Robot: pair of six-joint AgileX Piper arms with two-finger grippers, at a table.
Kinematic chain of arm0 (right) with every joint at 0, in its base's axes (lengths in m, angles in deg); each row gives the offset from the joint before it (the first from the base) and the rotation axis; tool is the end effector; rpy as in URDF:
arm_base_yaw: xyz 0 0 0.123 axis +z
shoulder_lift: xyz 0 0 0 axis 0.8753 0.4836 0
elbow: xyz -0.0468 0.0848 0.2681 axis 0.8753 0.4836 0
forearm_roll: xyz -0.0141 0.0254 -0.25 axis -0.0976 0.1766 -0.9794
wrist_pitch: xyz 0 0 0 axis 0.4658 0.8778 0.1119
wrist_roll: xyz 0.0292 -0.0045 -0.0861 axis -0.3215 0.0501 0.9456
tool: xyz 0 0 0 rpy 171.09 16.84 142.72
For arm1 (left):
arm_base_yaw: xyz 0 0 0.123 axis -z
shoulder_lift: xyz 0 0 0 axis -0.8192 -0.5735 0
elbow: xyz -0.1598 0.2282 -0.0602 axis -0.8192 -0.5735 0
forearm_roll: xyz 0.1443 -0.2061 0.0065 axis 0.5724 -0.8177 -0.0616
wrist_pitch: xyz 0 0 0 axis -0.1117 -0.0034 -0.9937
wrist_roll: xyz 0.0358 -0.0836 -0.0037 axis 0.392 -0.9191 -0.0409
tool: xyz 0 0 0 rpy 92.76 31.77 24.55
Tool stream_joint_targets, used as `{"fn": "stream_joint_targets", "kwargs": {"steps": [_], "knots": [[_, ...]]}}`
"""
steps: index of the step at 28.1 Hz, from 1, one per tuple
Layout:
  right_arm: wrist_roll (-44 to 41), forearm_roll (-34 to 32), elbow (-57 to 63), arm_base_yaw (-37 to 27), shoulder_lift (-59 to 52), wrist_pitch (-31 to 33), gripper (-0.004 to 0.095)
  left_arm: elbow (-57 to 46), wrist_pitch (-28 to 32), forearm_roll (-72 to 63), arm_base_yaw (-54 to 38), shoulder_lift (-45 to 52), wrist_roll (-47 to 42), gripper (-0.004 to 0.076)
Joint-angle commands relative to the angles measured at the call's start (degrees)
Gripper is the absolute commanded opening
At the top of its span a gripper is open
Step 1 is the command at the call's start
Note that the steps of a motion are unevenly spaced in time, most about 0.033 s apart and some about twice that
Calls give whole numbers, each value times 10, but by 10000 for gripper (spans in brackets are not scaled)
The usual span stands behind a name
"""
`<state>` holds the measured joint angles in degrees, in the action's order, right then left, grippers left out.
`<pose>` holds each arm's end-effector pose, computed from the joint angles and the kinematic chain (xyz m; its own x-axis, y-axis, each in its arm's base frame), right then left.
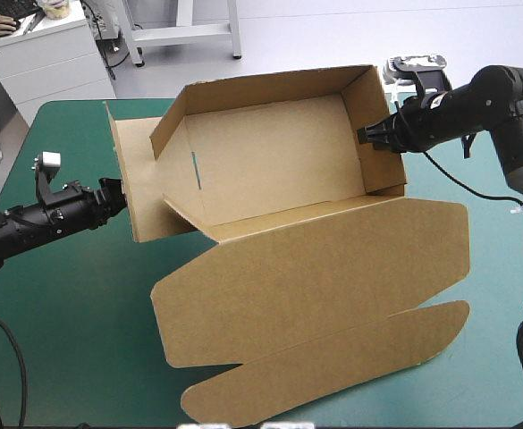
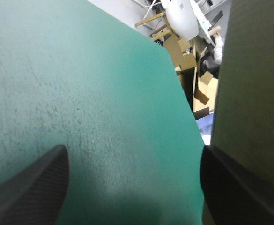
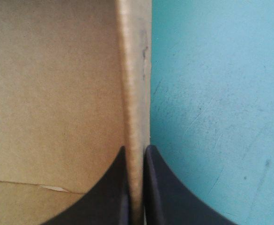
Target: Fold the box
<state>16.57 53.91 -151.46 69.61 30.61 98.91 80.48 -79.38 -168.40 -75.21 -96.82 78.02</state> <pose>0.3287 0.0795 0.4395 -0.7498 -0.1596 -0.6421 -0.3818 0.8970 0.2229 0.2599 0.0065 0.3218 -0.7073 -0.4179 -0.5702 0.3330 0.5145 -0.7902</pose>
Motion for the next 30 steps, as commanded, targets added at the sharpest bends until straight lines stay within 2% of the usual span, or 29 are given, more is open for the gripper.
{"fn": "stream_joint_targets", "kwargs": {"steps": [1,6,12,21,30], "knots": [[-7,21,-17,-2,-19,-24,-1,20,-66,-62,12,12,-6,539],[-7,4,-17,-2,-18,-35,-1,31,-66,-54,60,12,-13,539],[-23,-37,-17,-2,-18,-36,-1,101,-66,-32,113,12,-44,538],[-23,-42,-17,-2,-18,-39,-1,168,-66,-36,199,12,-80,538],[-32,-49,-17,-1,-18,-36,-1,170,-64,-31,211,11,-96,538]]}}
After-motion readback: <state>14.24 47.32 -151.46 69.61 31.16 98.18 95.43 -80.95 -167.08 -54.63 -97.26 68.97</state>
